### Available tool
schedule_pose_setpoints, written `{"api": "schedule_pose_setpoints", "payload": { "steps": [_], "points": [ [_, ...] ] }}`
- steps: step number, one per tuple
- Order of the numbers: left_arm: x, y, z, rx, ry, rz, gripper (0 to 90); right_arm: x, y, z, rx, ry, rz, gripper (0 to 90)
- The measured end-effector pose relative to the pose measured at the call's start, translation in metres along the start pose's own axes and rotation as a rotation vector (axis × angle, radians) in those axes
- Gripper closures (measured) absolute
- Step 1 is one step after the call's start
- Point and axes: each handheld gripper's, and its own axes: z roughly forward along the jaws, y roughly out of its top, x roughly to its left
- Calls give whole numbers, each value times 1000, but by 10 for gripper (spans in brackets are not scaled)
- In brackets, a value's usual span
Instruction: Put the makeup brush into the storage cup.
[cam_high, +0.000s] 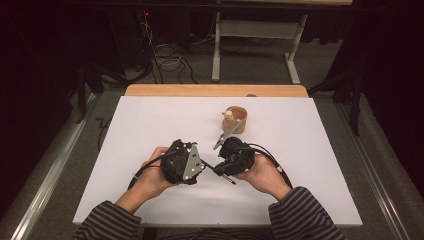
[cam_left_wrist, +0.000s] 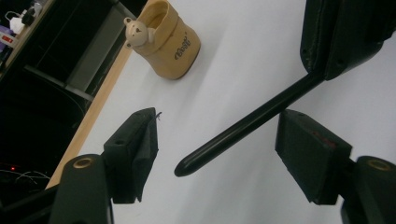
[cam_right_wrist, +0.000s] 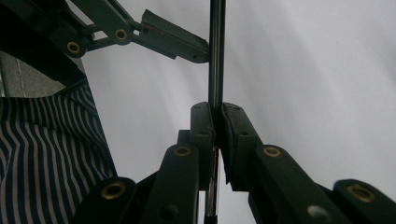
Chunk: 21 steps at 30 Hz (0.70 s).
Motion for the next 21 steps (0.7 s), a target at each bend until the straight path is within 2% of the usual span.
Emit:
{"api": "schedule_pose_setpoints", "payload": {
  "steps": [5, 10, 16, 21],
  "points": [
    [-2, 0, 1, 2, -3, 8, 336, 0, 3, 1, 2, 4, -1, 857],
    [-3, 0, 2, 5, -13, 18, 418, 1, 5, 2, 1, 9, -1, 857],
    [-3, 0, 2, 11, -27, 17, 454, 0, 6, 1, 4, 13, 0, 857],
    [-5, 2, 2, 13, -44, 35, 480, -1, 7, 1, -2, 24, 6, 857]
  ]
}}
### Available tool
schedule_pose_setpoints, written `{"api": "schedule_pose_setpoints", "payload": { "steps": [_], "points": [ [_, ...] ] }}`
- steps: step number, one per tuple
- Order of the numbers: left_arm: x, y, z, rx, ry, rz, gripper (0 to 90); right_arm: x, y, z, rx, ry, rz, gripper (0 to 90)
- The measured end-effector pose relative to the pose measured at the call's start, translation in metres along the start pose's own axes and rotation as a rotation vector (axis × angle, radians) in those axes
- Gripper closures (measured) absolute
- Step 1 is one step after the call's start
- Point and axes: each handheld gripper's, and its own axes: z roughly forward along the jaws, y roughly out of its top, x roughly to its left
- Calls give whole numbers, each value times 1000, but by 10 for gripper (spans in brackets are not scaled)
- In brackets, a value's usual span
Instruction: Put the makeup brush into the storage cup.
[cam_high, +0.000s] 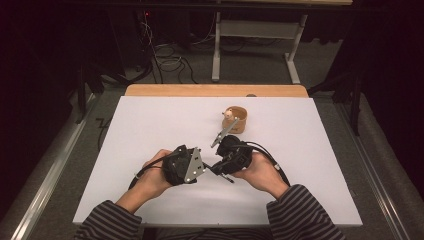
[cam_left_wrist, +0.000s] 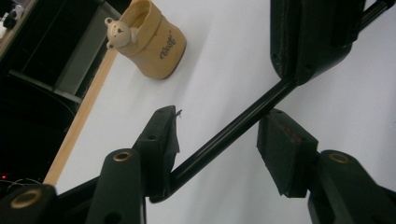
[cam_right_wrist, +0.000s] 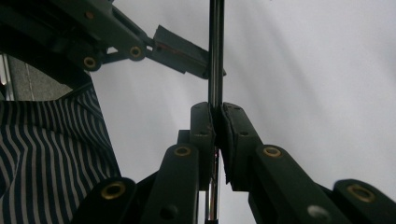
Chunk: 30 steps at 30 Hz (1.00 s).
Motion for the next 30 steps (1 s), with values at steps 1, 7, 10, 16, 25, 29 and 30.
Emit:
{"api": "schedule_pose_setpoints", "payload": {
  "steps": [1, 7, 10, 16, 25, 29, 30],
  "points": [
    [-1, 1, 0, 2, -1, 5, 486, 0, 1, 0, -2, 2, -2, 857],
    [-2, 2, 1, 7, -11, 12, 512, 1, 3, 0, -5, 11, -7, 857],
    [-2, 2, 1, 7, -15, 13, 529, 0, 3, -1, -11, 16, -17, 857],
    [-2, 1, 1, 19, -23, 22, 559, 1, 3, -1, -12, 24, -17, 857],
    [-2, 0, 1, 47, -58, 46, 643, 1, 3, -2, -17, 29, -20, 856],
    [-3, 0, 2, 79, -80, 71, 707, 1, 2, -4, -25, 22, -37, 847],
    [-4, 0, 2, 71, -93, 57, 724, 0, 2, -4, -29, 18, -40, 844]
  ]
}}
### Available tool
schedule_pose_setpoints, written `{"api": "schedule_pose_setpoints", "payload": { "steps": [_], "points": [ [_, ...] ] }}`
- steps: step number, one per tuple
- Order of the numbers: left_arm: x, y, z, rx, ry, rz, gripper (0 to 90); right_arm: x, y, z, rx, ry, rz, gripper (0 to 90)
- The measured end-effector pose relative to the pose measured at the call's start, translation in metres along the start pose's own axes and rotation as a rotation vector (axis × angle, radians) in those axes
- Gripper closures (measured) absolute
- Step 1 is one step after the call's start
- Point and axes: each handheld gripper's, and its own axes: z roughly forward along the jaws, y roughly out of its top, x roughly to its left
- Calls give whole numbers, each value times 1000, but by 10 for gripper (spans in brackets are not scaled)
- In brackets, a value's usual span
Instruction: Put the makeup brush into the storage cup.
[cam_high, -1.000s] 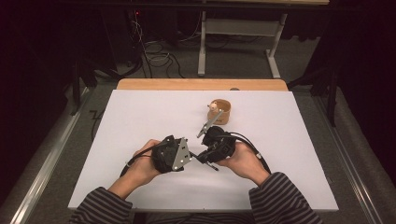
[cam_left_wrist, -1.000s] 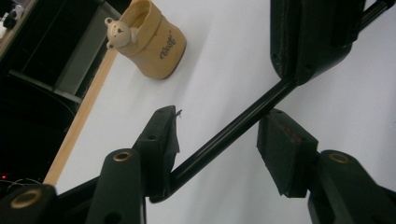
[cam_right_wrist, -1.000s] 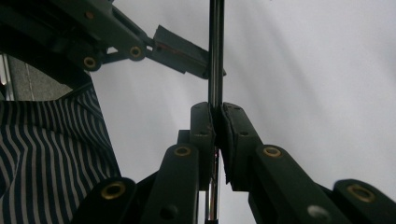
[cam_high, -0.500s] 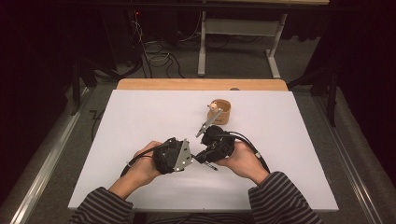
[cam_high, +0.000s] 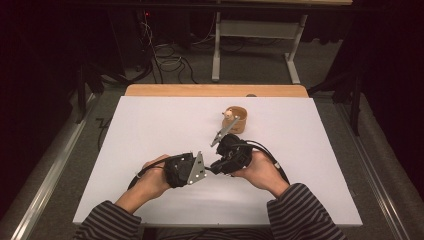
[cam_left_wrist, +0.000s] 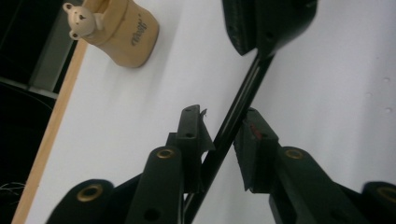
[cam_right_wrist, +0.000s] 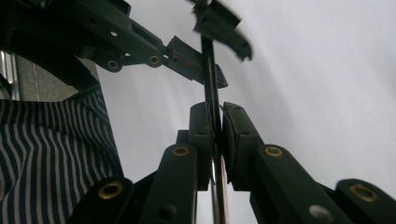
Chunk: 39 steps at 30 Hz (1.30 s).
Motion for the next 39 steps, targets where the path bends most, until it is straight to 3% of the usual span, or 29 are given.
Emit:
{"api": "schedule_pose_setpoints", "payload": {
  "steps": [1, 2, 3, 6, 8, 11, 13, 14, 20, 24, 27, 39],
  "points": [
    [0, 0, 0, 0, -11, 2, 740, -1, 0, -1, -1, 0, -5, 839],
    [2, 1, -2, 29, -18, 43, 755, 0, 0, -1, 1, -6, -4, 833],
    [-2, 1, 0, -3, -26, 9, 776, -1, 0, -2, -2, -13, -10, 826],
    [-2, 3, -1, 37, -46, 65, 816, -1, 1, -4, -4, -26, -14, 805],
    [-4, 4, 0, 58, -54, 71, 833, 0, 2, -4, -2, -46, -19, 790],
    [-6, 3, 1, 56, -95, 46, 835, 3, 4, -3, -5, -70, -35, 730],
    [-7, 2, 0, 51, -106, 22, 835, 4, 5, -4, -15, -88, -38, 705],
    [-8, 1, 1, 24, -112, -19, 835, 4, 5, -4, -20, -93, -42, 694],
    [-4, -8, 1, 16, -126, -72, 835, 7, 4, -10, -69, -139, -54, 645],
    [-4, -16, 2, -15, -138, -144, 835, 9, 2, -16, -112, -165, -63, 637],
    [-3, -23, 2, -40, -144, -203, 835, 9, 0, -19, -138, -175, -64, 637],
    [3, -37, 10, -64, -174, -347, 835, 11, -12, -32, -237, -197, -67, 637]
  ]
}}
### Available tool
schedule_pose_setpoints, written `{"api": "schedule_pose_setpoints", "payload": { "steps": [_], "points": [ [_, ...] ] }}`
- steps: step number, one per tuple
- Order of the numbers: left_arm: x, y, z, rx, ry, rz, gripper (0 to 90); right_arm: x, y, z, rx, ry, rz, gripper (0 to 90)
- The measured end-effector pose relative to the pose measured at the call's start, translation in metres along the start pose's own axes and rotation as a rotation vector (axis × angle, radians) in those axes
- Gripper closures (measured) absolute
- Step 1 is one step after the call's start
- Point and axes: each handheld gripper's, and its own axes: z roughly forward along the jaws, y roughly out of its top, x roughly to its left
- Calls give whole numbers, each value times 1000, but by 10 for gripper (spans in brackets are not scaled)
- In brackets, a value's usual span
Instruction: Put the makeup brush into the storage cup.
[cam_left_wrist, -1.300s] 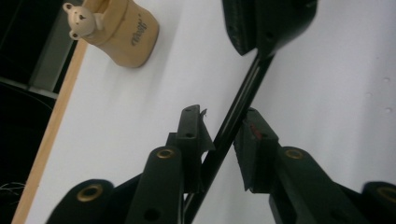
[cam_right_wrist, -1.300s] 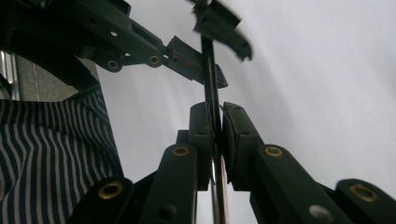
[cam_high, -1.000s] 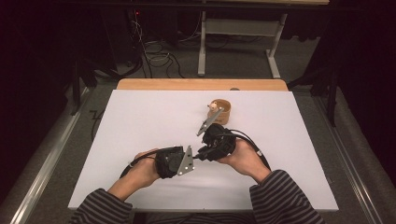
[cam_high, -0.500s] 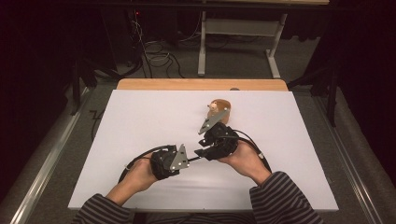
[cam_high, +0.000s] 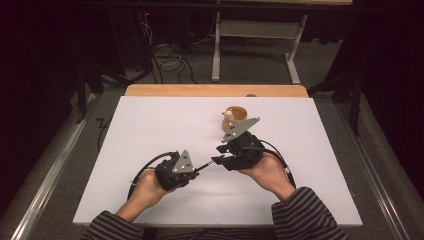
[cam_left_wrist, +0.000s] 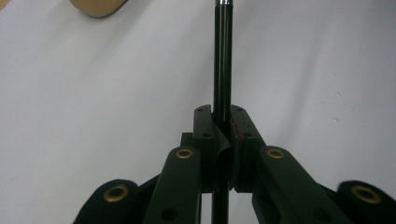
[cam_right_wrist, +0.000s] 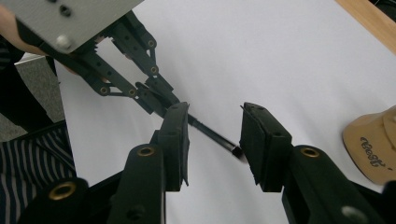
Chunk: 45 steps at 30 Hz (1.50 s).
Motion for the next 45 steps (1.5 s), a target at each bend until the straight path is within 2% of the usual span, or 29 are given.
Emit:
{"api": "schedule_pose_setpoints", "payload": {
  "steps": [8, 12, 28, 45],
  "points": [
    [5, -4, -5, -78, 24, -70, 835, -2, -11, -10, -50, -17, 12, 642],
    [9, -6, -9, -103, 35, -93, 835, -2, -15, -13, -70, -21, 21, 642],
    [12, -8, -17, -161, 39, -125, 835, -4, -30, -14, -98, -25, 51, 644],
    [14, -10, -24, -212, 45, -154, 835, -3, -50, -6, -96, 7, 101, 636]
  ]
}}
